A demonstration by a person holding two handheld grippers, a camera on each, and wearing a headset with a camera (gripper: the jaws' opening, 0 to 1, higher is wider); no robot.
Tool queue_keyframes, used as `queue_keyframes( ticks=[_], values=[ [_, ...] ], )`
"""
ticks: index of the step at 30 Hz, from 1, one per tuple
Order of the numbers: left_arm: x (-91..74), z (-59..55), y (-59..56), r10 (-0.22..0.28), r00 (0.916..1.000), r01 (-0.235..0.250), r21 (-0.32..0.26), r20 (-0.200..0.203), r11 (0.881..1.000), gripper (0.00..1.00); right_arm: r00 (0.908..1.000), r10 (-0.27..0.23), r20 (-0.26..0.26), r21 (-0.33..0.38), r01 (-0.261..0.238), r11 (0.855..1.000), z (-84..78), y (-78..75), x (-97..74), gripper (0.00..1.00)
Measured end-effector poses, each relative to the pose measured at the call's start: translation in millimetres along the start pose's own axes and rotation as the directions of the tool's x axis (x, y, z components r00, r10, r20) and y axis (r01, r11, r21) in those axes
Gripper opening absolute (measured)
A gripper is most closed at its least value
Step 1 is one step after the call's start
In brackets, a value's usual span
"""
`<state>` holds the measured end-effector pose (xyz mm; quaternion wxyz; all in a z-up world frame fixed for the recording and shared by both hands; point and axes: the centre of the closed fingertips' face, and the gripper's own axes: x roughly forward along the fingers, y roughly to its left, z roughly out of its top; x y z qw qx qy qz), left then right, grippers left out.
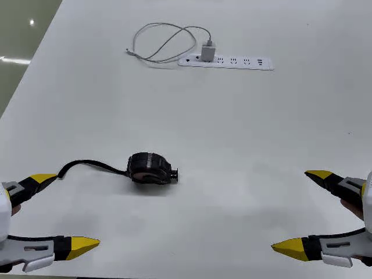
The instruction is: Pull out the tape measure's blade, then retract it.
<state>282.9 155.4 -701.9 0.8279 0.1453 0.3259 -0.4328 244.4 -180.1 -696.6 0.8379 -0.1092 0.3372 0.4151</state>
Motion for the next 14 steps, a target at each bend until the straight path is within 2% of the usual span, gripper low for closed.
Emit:
queue_keyframes(
  ticks=[1, 8, 14],
  values=[
    [0.0, 0.1, -1.9, -0.015, 0.9999, 0.015, -0.01, 0.002, 1.0, 0.87, 1.0, 0.0, 0.001, 0.001, 0.0, 1.0, 0.2, -0.1, 0.2, 0.99],
    [-0.1, 2.1, -1.4, -0.014, 0.9999, 0.014, -0.013, 0.006, 1.0, 0.9, 1.0, 0.002, 0.001, 0.0, -0.002, 1.0, 0.1, -0.4, 0.8, 0.99],
    [0.5, 2.4, -3.0, -0.021, 0.9998, 0.021, -0.018, 0.006, 1.0, 0.89, 1.0, 0.004, 0.001, 0.0, -0.004, 1.0, 0.6, -0.7, 1.2, 0.99]
  ],
)
